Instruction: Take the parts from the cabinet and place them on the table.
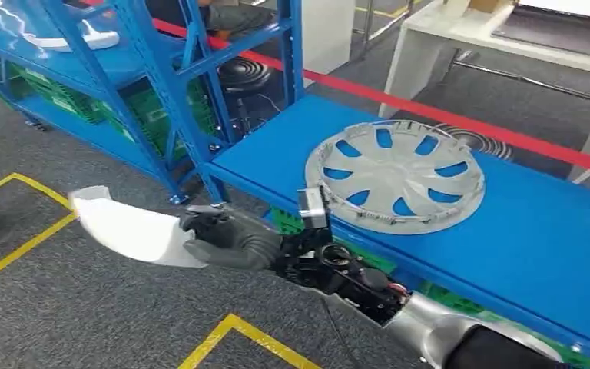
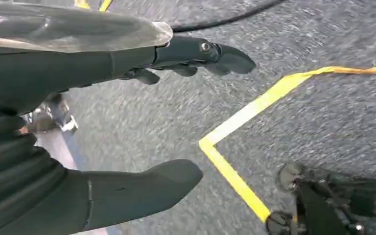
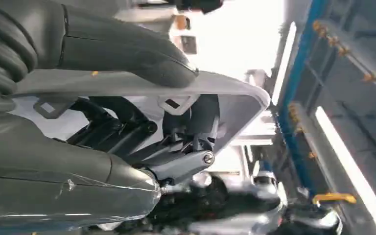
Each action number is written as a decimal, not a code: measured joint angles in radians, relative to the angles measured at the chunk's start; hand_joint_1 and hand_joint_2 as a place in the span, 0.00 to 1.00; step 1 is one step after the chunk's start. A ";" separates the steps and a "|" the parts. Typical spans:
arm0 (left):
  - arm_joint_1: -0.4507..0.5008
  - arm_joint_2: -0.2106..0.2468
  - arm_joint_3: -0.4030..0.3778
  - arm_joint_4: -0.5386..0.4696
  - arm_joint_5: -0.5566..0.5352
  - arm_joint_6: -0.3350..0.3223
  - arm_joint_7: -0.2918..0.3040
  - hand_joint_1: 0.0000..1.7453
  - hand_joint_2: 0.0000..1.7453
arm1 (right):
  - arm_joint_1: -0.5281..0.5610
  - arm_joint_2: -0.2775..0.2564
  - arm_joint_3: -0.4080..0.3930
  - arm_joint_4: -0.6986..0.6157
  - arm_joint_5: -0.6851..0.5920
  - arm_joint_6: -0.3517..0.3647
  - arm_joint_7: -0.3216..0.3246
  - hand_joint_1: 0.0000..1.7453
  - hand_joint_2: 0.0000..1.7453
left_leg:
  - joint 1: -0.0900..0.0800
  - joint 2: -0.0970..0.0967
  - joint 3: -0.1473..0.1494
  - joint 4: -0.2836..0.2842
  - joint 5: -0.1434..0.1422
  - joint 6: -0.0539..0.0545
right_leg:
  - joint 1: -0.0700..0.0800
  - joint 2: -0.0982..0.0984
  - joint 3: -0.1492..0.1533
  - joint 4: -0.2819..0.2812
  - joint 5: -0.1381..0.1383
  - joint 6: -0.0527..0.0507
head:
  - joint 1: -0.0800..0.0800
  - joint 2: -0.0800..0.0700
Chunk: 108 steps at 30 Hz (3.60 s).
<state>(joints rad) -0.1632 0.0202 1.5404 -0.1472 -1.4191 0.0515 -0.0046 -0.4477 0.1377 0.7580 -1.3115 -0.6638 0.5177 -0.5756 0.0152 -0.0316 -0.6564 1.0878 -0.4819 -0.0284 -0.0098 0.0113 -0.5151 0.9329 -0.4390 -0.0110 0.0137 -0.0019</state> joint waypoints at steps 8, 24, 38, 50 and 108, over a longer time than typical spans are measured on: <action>-0.007 0.009 0.000 0.000 0.024 0.009 -0.002 0.00 1.00 | 0.007 0.000 0.000 0.004 0.016 0.002 -0.003 1.00 1.00 | 0.001 0.110 0.079 -0.144 0.072 -0.007 | 0.013 -0.097 0.007 0.005 -0.020 0.021 | -0.010 0.000; -0.012 0.042 0.000 0.000 0.037 0.033 0.021 0.00 1.00 | 0.017 -0.001 -0.006 -0.012 0.031 -0.019 -0.008 1.00 1.00 | -0.007 -0.084 0.080 -0.139 0.072 0.039 | 0.000 0.077 -0.016 0.017 -0.011 0.025 | 0.024 0.000; -0.006 0.032 0.000 0.005 0.029 0.039 0.025 0.00 1.00 | 0.023 0.003 -0.011 -0.019 0.039 -0.024 -0.002 1.00 1.00 | 0.015 0.113 0.072 -0.133 0.068 -0.018 | 0.005 -0.088 0.007 0.003 -0.019 0.020 | -0.006 0.000; -0.007 0.015 0.000 0.006 0.041 0.042 0.044 0.00 1.00 | 0.028 0.001 -0.015 0.000 0.036 -0.018 0.013 1.00 1.00 | -0.004 -0.021 0.075 -0.136 0.068 0.044 | 0.003 -0.014 -0.144 0.328 -0.155 0.043 | 0.031 0.000; -0.006 -0.004 0.001 0.008 0.100 0.054 0.052 0.00 1.00 | 0.019 0.008 0.003 0.026 0.013 -0.018 0.047 1.00 1.00 | 0.006 0.021 0.077 -0.141 0.067 0.041 | 0.000 -0.024 -0.091 0.244 -0.167 0.057 | 0.025 0.000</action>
<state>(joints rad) -0.1696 0.0160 1.5412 -0.1392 -1.3191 0.1053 0.0477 -0.4285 0.1453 0.7607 -1.2852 -0.6508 0.5001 -0.5291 0.0211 -0.0106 -0.5797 0.9466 -0.4144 0.0122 -0.0096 -0.0126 -0.6059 1.1765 -0.6060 0.0464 0.0389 -0.0019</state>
